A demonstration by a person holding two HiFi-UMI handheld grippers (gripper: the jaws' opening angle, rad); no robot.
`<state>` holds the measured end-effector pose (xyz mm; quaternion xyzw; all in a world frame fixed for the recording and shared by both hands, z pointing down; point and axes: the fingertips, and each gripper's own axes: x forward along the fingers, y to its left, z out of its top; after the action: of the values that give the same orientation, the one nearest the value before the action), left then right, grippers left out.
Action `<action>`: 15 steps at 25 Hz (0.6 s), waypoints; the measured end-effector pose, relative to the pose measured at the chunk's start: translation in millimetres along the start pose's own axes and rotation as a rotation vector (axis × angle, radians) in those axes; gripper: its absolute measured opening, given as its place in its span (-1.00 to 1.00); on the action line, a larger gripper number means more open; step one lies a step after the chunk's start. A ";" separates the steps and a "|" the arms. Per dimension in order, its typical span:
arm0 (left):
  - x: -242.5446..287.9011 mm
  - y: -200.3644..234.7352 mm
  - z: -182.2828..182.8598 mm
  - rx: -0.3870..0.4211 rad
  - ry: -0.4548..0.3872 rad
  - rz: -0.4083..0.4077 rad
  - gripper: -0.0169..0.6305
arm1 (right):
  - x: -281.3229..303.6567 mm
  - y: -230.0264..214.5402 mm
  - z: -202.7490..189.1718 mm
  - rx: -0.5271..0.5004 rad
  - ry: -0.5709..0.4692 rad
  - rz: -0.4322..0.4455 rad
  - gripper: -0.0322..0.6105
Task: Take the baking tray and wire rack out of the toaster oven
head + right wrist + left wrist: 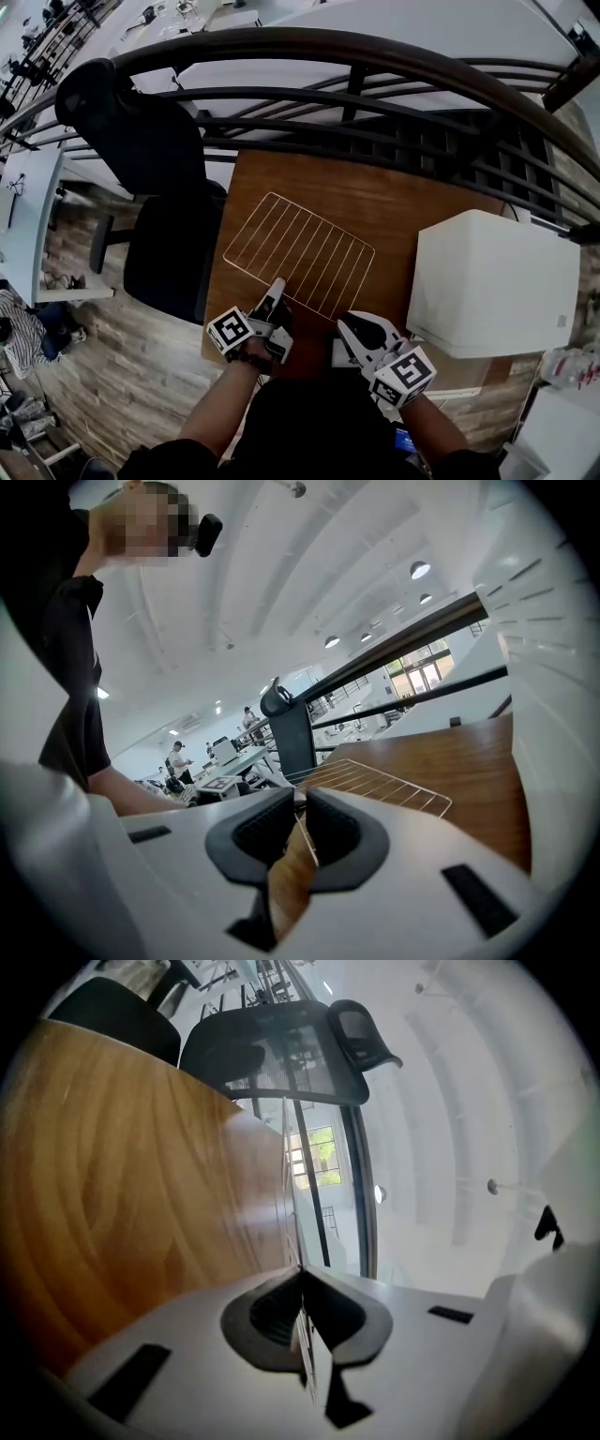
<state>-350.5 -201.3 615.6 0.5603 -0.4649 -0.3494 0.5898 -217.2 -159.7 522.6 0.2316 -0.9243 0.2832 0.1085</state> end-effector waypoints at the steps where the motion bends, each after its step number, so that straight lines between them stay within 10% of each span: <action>1: 0.8 1.0 0.3 0.005 0.010 0.003 -0.91 | -0.4 0.8 -1.2 0.003 -0.005 -0.008 -0.79; 15: 31.9 38.7 6.6 0.126 0.135 0.249 -0.89 | 0.3 -23.3 -6.1 -0.012 -0.008 -0.116 -0.79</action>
<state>-350.6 -228.3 658.4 0.5562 -0.5111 -0.2053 0.6223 -205.6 -173.4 538.7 0.2855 -0.9115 0.2697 0.1224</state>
